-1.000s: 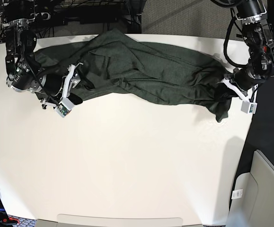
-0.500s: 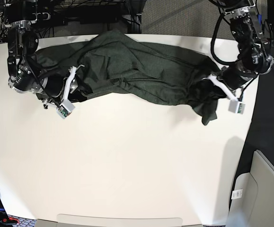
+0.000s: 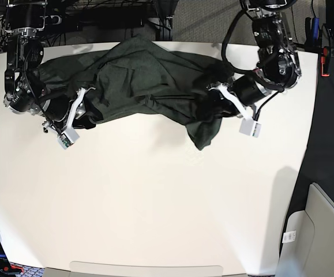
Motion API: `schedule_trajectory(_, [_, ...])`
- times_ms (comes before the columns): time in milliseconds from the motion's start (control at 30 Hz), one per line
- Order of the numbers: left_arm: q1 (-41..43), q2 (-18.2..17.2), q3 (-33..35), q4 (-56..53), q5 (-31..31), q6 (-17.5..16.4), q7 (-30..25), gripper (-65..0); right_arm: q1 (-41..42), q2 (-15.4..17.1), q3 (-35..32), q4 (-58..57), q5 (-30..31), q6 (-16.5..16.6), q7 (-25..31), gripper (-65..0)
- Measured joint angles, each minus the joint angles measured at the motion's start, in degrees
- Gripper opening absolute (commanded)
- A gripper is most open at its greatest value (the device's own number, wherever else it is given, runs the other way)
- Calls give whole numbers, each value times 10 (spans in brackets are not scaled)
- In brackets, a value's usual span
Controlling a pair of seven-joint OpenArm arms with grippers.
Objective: Fold the T-shirt properly
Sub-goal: 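Grasp both ends of the folded shirt and push them toward the middle, then push the left gripper's shirt end further toward the right gripper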
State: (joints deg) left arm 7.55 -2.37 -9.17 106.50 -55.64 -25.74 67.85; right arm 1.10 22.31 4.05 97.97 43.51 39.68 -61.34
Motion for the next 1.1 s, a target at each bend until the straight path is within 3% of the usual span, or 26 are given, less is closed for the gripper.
schedule_trajectory(200, [-1, 44, 51, -2, -1, 1, -2, -650, -1, -1, 0, 0, 0, 0, 0, -511])
schedule_trajectory(567, [-3, 43, 89, -59, -1, 1, -16, -649, -1, 0, 0, 0, 0, 0, 0, -511])
schedule_trajectory(967, [-11, 42, 89, -75, -25, 1, 12, -371, 0, -3, 17, 0, 0, 0, 0, -511])
schedule_trajectory(1100, [-12, 42, 89, -75, -56, 1, 10, -332, 1, -3, 17, 0, 0, 0, 0, -511])
